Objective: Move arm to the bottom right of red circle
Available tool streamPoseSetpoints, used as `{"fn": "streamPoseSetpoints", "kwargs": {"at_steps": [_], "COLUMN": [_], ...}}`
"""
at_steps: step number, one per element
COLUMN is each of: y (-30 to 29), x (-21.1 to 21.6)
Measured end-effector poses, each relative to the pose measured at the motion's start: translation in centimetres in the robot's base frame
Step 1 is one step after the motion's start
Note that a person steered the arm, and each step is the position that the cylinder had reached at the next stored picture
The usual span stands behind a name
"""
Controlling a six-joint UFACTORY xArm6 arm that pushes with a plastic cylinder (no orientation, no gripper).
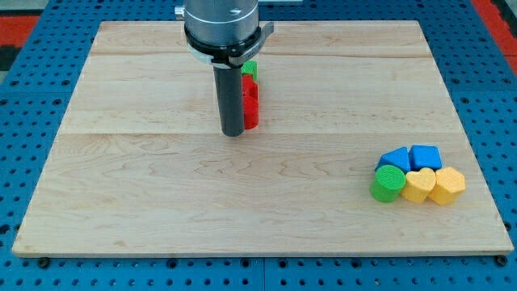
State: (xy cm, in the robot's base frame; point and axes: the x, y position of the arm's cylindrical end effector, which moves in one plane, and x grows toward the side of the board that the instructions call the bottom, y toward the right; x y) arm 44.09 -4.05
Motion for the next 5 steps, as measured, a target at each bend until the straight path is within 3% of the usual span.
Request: {"fn": "streamPoseSetpoints", "kwargs": {"at_steps": [2, 5], "y": [5.3, 5.5], "x": [1.2, -0.9]}}
